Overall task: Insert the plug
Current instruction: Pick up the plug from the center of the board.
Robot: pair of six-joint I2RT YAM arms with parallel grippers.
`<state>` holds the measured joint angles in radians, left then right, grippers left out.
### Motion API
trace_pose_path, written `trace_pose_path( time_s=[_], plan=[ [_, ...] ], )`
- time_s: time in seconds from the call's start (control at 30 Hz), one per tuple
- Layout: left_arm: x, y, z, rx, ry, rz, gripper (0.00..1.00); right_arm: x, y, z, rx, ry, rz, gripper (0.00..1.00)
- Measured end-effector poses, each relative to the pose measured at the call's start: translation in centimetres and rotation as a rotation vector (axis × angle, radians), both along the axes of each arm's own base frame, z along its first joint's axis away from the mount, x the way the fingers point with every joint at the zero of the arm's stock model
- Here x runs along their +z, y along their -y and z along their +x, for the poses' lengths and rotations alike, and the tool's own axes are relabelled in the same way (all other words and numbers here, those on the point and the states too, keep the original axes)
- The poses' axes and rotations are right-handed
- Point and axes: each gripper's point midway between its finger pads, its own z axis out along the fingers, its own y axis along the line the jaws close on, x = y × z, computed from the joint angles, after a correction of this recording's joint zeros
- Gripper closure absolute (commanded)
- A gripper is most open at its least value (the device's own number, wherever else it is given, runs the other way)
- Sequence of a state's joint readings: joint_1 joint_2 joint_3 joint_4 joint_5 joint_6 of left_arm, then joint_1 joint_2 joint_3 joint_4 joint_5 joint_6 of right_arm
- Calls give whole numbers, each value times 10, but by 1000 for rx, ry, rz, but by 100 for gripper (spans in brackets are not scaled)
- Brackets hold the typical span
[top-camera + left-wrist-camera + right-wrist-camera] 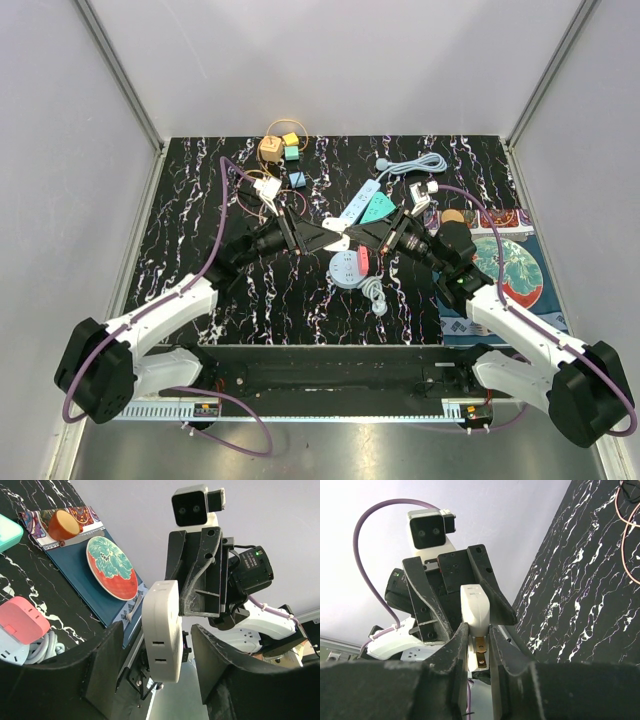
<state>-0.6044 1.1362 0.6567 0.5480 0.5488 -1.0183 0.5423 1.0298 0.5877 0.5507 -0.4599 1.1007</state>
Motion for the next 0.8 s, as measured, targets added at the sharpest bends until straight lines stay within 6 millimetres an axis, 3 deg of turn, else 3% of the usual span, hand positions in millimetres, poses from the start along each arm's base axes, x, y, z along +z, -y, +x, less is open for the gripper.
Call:
trace_pose_path(
  time_s=[0.3,0.43,0.53,0.63,0.67,0.77,0.8],
  plan=[
    [7,2,-3,-22,0,-21,55,-3,-4,-1,28,1,-3,100],
    [8,2,-2,-22,-8,-30,71,-2,-5,-2,39,14,3,100],
    [8,2,-2,-23,-13,-32,77,0,-6,-2,44,26,6,100],
    [10,2,-3,-27,-14,-38,93,0,-5,-3,46,30,3,100],
    [10,2,-3,-29,-14,-39,100,0,-5,-3,46,32,1,92],
    [10,2,-3,-29,-15,-40,100,-1,-5,-3,47,38,-3,66],
    [9,2,-3,-29,-18,-38,100,-1,-6,-3,48,41,-6,50]
  ],
)
